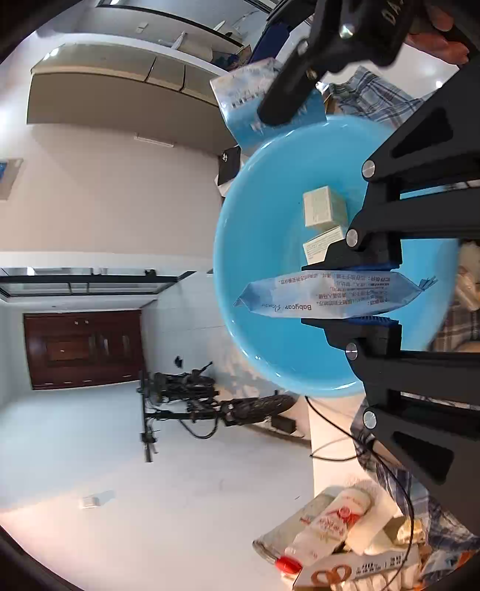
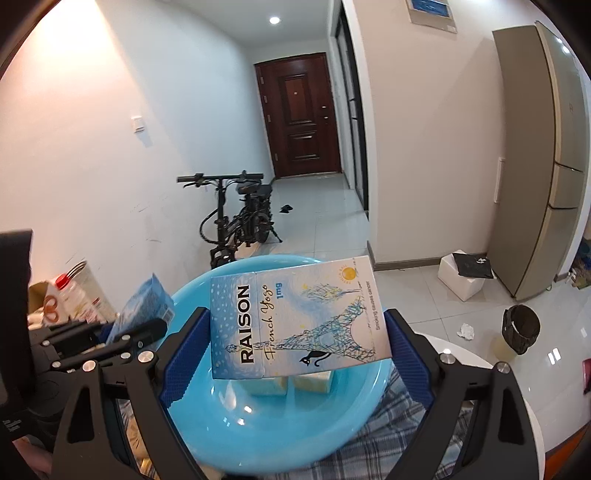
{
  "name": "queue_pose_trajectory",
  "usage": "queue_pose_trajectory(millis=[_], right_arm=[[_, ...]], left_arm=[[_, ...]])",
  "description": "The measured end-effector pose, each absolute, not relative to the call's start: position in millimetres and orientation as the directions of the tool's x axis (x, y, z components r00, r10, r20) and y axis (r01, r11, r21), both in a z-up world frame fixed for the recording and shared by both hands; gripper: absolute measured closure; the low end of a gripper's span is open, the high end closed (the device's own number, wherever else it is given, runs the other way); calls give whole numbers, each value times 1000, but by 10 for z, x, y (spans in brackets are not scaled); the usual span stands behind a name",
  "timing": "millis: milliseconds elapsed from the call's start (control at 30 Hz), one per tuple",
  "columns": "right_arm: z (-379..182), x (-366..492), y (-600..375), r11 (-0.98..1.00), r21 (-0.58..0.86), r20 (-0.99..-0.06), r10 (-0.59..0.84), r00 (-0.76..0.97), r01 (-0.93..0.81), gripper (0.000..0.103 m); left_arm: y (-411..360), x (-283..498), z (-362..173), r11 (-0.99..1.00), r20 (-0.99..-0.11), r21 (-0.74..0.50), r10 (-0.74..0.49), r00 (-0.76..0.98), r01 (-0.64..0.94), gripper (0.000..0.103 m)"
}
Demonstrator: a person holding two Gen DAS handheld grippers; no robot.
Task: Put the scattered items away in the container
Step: 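Carry the wipes to the basin with the left gripper while the right gripper carries the RAISON pack over it, then open the left gripper to drop the wipes into the blue basin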
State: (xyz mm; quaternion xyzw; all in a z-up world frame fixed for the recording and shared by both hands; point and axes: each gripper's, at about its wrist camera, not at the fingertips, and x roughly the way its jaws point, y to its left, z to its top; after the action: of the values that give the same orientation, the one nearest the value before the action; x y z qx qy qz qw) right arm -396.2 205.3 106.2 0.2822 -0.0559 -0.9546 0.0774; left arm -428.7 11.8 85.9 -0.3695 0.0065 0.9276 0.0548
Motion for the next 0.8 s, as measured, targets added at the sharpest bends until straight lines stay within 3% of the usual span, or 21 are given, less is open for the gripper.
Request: queue_pose_trajectory(millis=[367,800], right_arm=[[873,-4168,2079,-978,191,-538,-181,-823,90,12],[846,-4247,2035,-977,177,-555,-196,-808,115,12]], left_arm=[[26,-4783,401,-994,-739,-69,112,-664,-90,84],[42,-4803,362,-994,-746,-59,108,-657,-97,84]])
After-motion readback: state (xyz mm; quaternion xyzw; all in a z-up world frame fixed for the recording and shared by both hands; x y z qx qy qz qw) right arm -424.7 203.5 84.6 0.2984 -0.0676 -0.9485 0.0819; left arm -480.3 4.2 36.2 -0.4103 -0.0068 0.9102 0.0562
